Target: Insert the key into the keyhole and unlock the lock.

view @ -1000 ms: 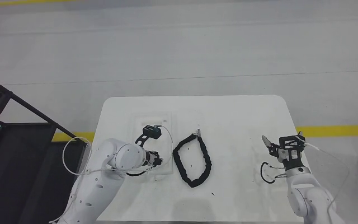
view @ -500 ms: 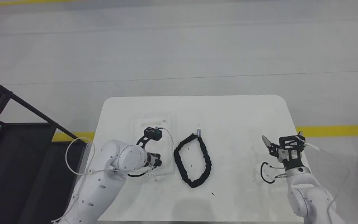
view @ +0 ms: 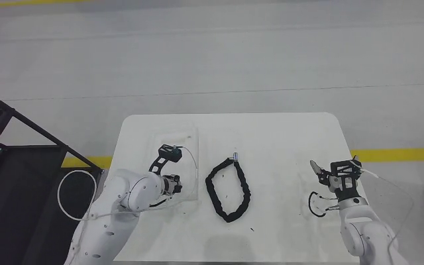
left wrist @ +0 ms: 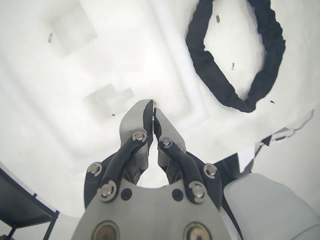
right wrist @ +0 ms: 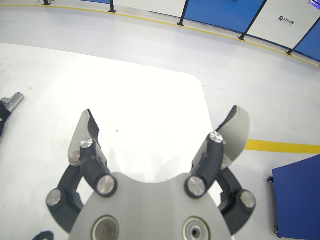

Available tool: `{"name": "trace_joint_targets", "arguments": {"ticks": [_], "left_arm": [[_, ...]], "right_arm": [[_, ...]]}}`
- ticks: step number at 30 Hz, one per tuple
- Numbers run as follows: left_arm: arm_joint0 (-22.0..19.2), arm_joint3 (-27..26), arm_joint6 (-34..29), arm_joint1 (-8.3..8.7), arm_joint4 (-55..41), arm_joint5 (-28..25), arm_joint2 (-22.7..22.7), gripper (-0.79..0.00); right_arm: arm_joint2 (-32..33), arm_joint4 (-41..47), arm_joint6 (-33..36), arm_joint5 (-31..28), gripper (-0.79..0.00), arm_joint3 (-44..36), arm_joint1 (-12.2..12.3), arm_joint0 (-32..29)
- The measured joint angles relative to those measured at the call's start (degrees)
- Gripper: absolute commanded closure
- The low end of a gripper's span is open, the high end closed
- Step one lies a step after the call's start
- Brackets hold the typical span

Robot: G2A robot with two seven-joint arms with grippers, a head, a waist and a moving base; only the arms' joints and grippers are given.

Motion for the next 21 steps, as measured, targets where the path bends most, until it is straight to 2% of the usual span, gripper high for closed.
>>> {"name": "trace_joint_targets", "arguments": {"ticks": [3, 7, 10, 14, 18, 21], "left_arm": [[2.7, -1.6, 4.2, 0.39, 11.3, -1.3, 1.0, 0.0], [4.2, -1.1, 3.3, 0.63, 14.8, -4.4, 1.3, 0.0], [4.3, 0.4, 1.9, 0.62, 14.6, -6.7, 1.8, 0.0], [2.2, 3.6, -0.9, 0.29, 11.1, -8.1, 2.2, 0.0], [-0.1, 6.2, -2.8, -0.03, 8.0, -7.8, 2.0, 0.0], [-1.1, 6.8, -2.0, -0.1, 9.7, -6.6, 1.8, 0.0]], "right_arm": [[0.0, 0.0, 0.0, 0.0, -0.785, 0.0, 0.0, 0.0], [0.0, 0.0, 0.0, 0.0, -0.785, 0.0, 0.0, 0.0], [0.0, 0.0, 0.0, 0.0, -0.785, 0.0, 0.0, 0.0], [0.0, 0.0, 0.0, 0.0, -0.785, 0.0, 0.0, 0.0], [0.0, 0.0, 0.0, 0.0, -0.785, 0.0, 0.0, 0.0], [0.0, 0.0, 0.0, 0.0, -0.785, 0.0, 0.0, 0.0]]}}
